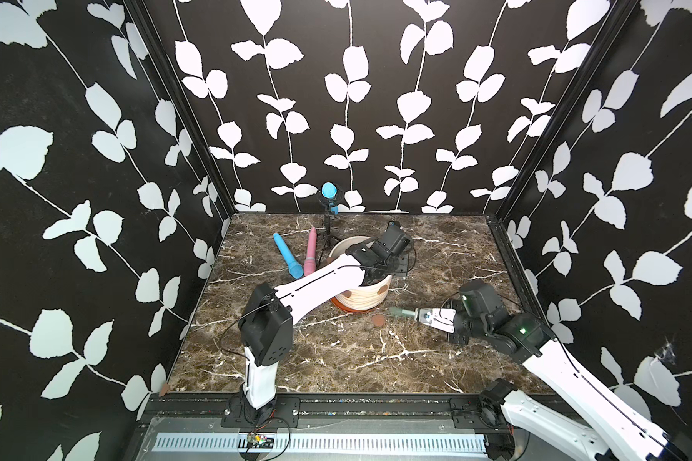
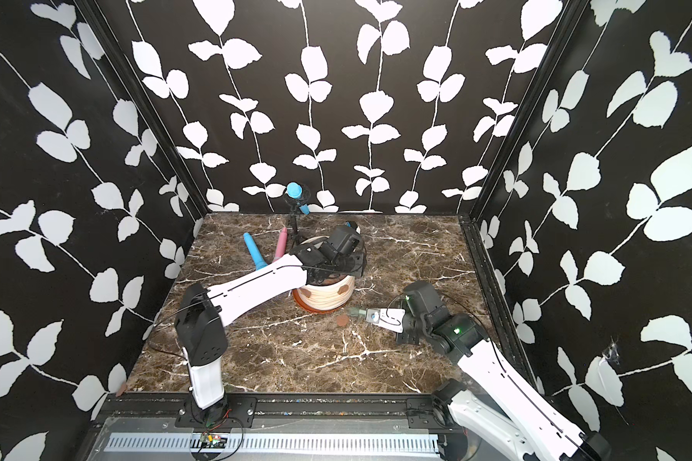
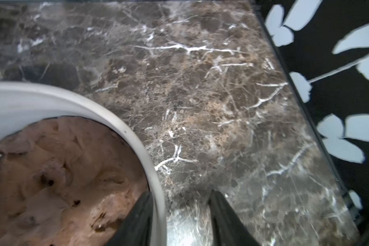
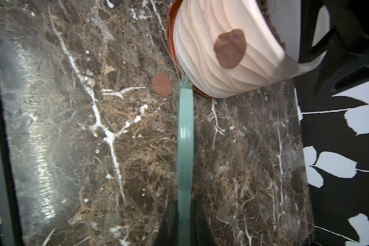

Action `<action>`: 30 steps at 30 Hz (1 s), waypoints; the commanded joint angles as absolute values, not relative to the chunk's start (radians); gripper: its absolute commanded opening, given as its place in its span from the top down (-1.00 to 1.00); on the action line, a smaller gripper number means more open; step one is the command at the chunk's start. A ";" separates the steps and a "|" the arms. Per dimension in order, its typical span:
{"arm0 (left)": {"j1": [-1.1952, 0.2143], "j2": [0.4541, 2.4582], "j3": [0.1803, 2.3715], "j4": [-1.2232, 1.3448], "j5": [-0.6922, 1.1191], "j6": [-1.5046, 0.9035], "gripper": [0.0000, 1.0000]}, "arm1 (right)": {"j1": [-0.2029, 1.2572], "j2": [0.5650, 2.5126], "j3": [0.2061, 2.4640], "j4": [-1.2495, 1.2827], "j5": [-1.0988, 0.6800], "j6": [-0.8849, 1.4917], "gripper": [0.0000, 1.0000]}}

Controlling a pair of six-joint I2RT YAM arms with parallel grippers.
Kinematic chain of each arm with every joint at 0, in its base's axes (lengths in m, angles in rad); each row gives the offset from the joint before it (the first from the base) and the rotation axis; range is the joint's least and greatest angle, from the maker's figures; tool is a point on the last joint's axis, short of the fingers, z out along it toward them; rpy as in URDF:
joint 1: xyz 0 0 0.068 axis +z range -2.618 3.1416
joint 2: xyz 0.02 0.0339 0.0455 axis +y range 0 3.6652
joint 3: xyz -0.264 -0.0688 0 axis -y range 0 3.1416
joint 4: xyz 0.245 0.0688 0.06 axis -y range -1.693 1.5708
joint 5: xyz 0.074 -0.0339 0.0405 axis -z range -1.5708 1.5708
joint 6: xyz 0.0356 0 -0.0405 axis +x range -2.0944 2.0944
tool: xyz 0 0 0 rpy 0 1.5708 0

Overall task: Scrub the dried mud off the ceramic pot
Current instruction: Brush off the soil from the pot.

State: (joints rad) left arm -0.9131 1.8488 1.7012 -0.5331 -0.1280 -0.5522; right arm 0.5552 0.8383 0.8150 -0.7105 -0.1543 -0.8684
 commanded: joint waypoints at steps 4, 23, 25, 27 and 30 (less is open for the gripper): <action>-0.911 1.557 1.652 -0.594 -0.169 -0.468 -0.86 | 0.490 0.887 0.930 -0.541 -0.285 -0.993 1.00; -0.777 0.903 1.122 -0.827 -0.477 -0.296 -0.97 | 0.587 1.153 1.035 -0.394 -0.439 -1.026 1.00; -0.776 0.878 1.102 -0.809 -0.466 -0.270 -0.97 | 0.606 1.151 1.035 -0.398 -0.433 -1.026 1.00; -0.777 0.859 1.091 -0.783 -0.412 -0.211 -0.97 | 0.618 1.132 1.034 -0.422 -0.434 -1.021 1.00; -0.777 0.836 1.065 -0.711 -0.249 -0.067 -0.97 | 0.621 1.070 1.025 -0.487 -0.444 -1.000 1.00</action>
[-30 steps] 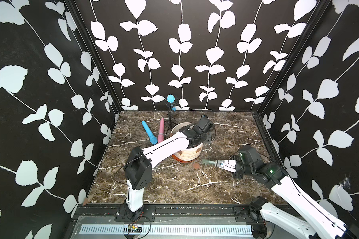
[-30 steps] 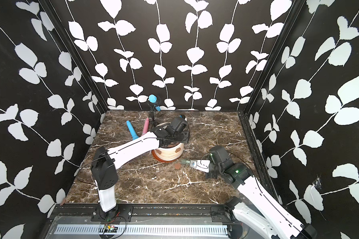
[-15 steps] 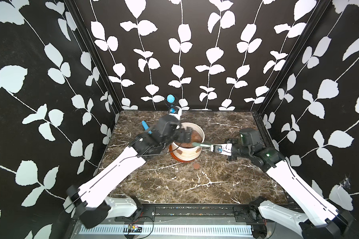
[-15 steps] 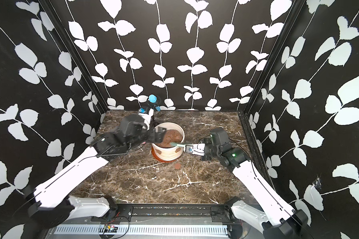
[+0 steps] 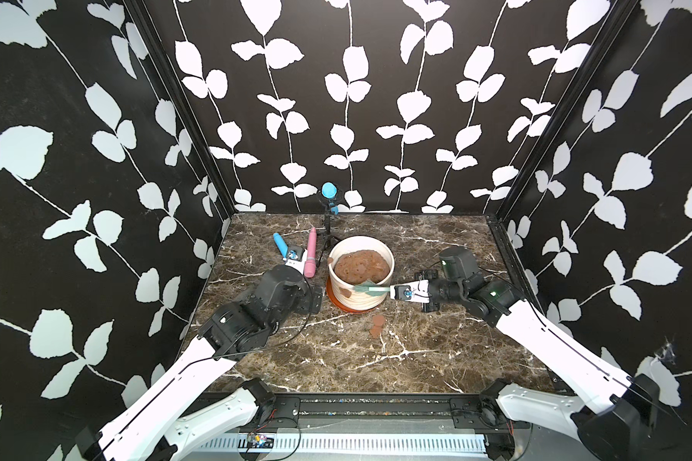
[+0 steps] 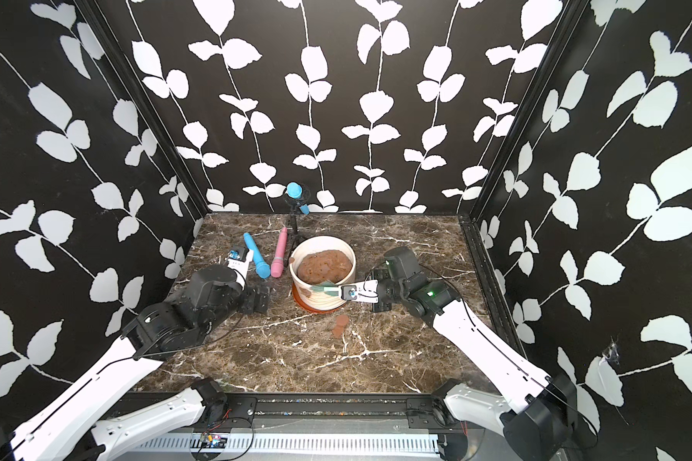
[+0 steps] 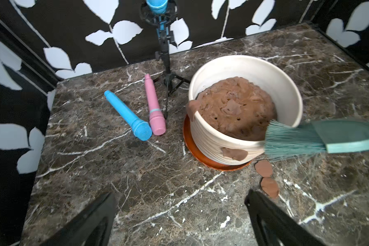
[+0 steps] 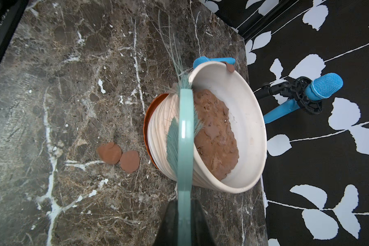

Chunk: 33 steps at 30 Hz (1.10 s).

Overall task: Scrub the dried mud off the ceramic pot
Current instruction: Brush off the soil from the pot, then rotate the pot on the tray.

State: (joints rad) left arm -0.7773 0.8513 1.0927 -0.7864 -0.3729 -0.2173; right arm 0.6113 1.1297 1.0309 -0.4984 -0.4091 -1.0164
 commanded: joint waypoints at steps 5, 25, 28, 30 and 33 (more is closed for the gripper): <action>-0.776 0.855 1.056 -0.604 -0.008 0.144 -0.85 | 0.621 0.915 1.030 -0.566 -0.325 -0.833 1.00; -0.781 1.555 1.447 -0.786 0.229 0.622 -0.36 | 0.619 0.665 0.993 -0.536 0.216 -0.387 1.00; -0.782 1.552 1.427 -0.738 0.217 0.582 -0.35 | 0.620 0.670 0.988 -0.534 0.202 -0.385 1.00; -0.781 1.560 1.412 -0.716 0.214 0.574 -0.32 | 0.620 0.674 0.990 -0.539 0.178 -0.388 1.00; -0.781 1.602 1.429 -0.745 0.230 0.568 -0.20 | 0.620 0.676 0.995 -0.549 0.172 -0.385 1.00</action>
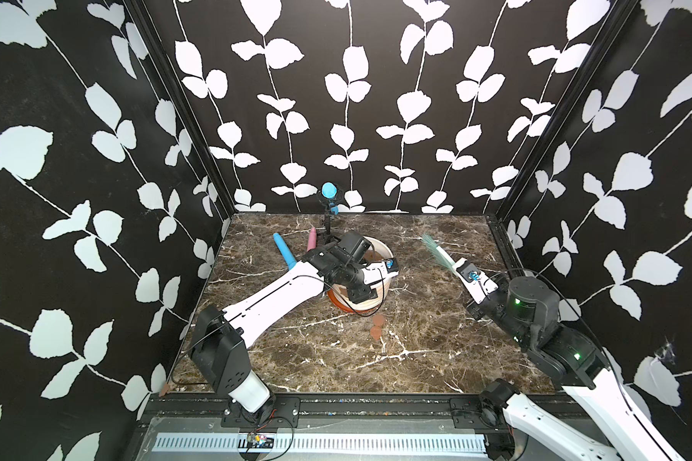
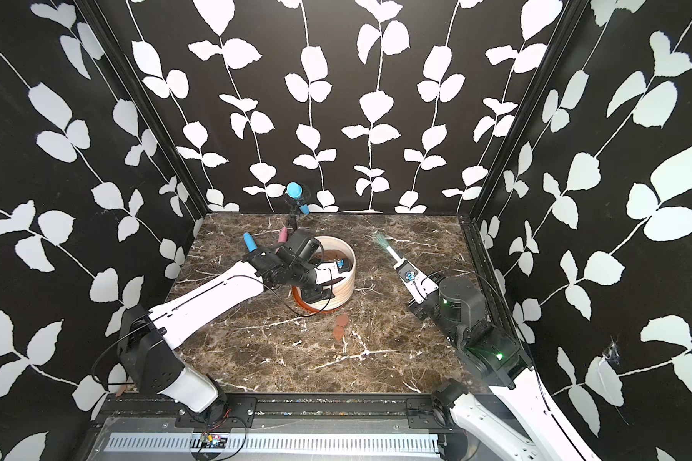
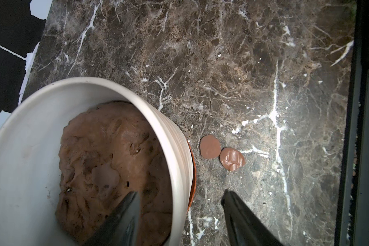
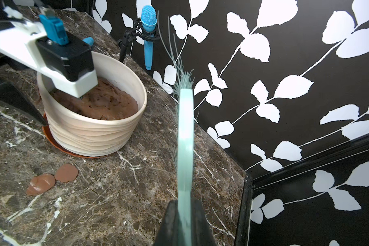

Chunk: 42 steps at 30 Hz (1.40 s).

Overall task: Scrub the dried mud off the ceramic pot
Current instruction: Rotate the pot on the tray.

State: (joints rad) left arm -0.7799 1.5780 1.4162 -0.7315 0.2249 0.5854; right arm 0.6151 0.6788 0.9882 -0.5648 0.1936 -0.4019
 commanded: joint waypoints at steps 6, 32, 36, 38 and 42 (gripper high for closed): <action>-0.781 1.728 1.572 -0.882 0.179 0.475 0.20 | 0.619 0.672 0.996 -0.553 0.158 -0.382 1.00; -0.829 1.806 1.619 -0.604 -0.213 -0.457 1.00 | 0.620 0.718 0.960 -0.815 -0.277 -0.777 1.00; -0.842 1.869 1.653 -0.574 -0.140 -0.625 1.00 | 0.620 0.745 0.944 -0.823 -0.328 -0.797 1.00; -0.850 1.904 1.695 -0.595 -0.104 -0.669 0.86 | 0.620 0.744 0.919 -0.760 -0.351 -0.783 1.00; -0.859 1.920 1.759 -0.592 -0.052 -0.689 0.62 | 0.620 0.744 0.851 -0.569 -0.362 -0.760 1.00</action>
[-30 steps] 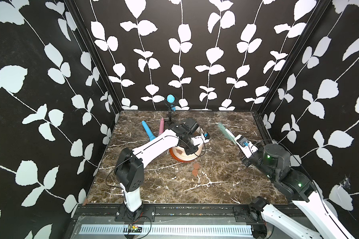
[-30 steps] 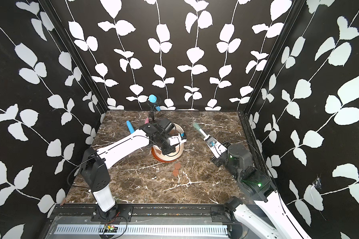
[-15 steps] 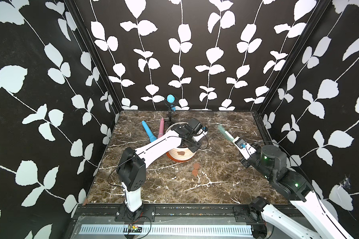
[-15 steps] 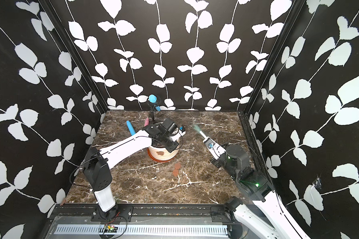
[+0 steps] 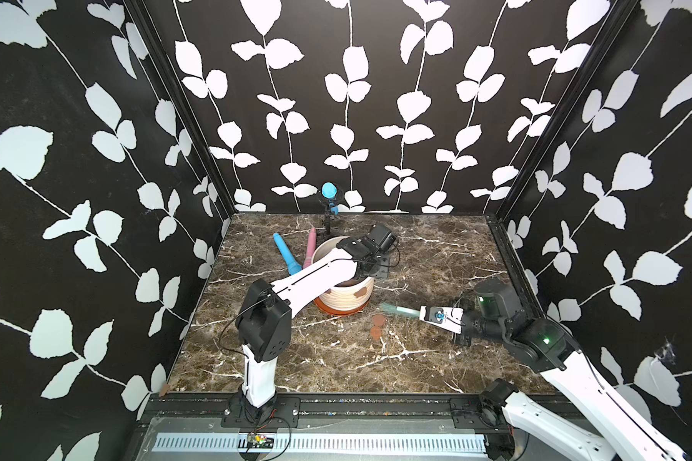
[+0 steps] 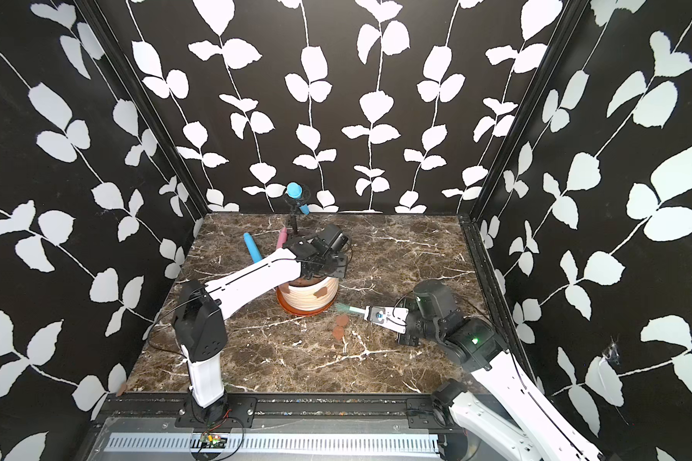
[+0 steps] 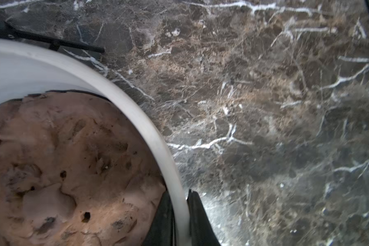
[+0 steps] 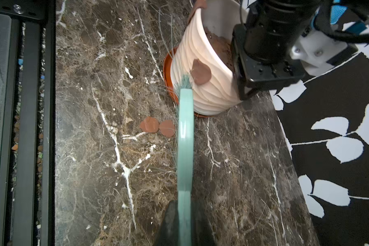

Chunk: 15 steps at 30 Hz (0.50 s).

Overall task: Scrub the dried mud off the ceramic pot
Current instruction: Rotate the pot on the tray.

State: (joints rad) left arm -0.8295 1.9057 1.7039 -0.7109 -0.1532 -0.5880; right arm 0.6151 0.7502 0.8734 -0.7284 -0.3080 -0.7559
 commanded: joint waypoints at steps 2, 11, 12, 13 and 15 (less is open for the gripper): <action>-0.859 1.904 1.796 -0.617 -0.046 -0.687 0.45 | 0.620 0.748 0.815 -0.466 -0.330 -0.760 1.00; -0.827 1.659 1.774 -0.678 -0.136 -0.585 -0.33 | 0.618 0.880 0.816 -0.218 -0.262 -0.826 1.00; -0.818 1.628 1.752 -0.686 -0.153 -0.575 -0.44 | 0.618 0.901 0.821 -0.201 -0.268 -0.840 1.00; -0.805 1.590 1.727 -0.692 -0.163 -0.568 -0.47 | 0.618 0.921 0.829 -0.194 -0.283 -0.856 1.00; -0.774 1.516 1.671 -0.708 -0.186 -0.556 -0.87 | 0.618 0.967 0.854 -0.188 -0.309 -0.885 1.00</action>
